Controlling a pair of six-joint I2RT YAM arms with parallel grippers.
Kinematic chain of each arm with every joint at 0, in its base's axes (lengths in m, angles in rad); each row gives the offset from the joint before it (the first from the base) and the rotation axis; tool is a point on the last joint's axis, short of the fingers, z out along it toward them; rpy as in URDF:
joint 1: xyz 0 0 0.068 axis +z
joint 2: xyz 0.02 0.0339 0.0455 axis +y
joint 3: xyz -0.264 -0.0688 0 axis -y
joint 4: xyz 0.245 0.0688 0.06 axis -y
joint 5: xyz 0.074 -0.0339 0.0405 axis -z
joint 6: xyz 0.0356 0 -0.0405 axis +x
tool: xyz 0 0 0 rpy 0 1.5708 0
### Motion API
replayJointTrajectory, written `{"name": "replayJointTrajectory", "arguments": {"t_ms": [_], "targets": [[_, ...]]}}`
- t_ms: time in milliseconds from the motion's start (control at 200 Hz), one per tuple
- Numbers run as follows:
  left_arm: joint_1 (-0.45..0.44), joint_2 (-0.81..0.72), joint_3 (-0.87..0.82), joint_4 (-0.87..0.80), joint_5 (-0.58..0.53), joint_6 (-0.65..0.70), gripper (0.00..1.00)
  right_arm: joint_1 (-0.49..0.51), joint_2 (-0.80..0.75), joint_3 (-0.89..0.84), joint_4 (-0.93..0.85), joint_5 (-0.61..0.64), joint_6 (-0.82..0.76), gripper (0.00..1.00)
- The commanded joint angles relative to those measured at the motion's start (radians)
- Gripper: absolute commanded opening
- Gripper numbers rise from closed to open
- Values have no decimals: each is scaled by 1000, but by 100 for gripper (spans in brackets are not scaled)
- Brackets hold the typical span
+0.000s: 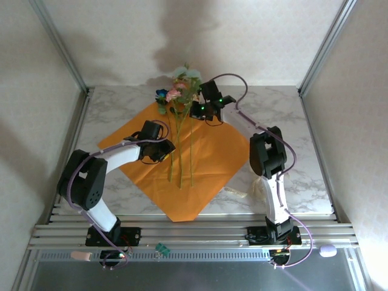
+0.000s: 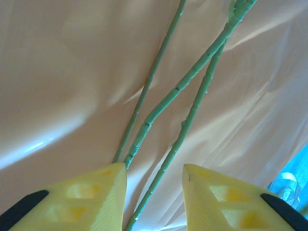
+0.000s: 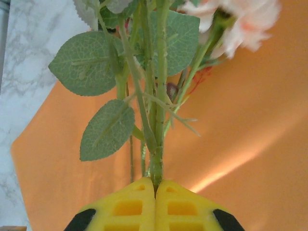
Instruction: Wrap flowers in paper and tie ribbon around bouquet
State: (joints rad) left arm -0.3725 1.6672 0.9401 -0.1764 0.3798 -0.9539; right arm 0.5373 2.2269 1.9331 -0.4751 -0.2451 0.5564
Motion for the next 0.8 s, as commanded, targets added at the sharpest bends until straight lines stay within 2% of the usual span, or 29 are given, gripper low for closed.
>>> {"name": "replayJointTrajectory", "arguments": {"t_ms": [0,280,455,791], "targets": [[11,-4,31,4,5,10,33,9,57,78,64,-42,74,0],[19,54,48,6,18,41,32,22,212,241,17,-66,88,0],[14,85,59,8,18,34,31,27,253,279,-16,-67,64,0],[1,-53,-62,-57,-5,2,31,25,322,336,-66,-59,60,0]]}}
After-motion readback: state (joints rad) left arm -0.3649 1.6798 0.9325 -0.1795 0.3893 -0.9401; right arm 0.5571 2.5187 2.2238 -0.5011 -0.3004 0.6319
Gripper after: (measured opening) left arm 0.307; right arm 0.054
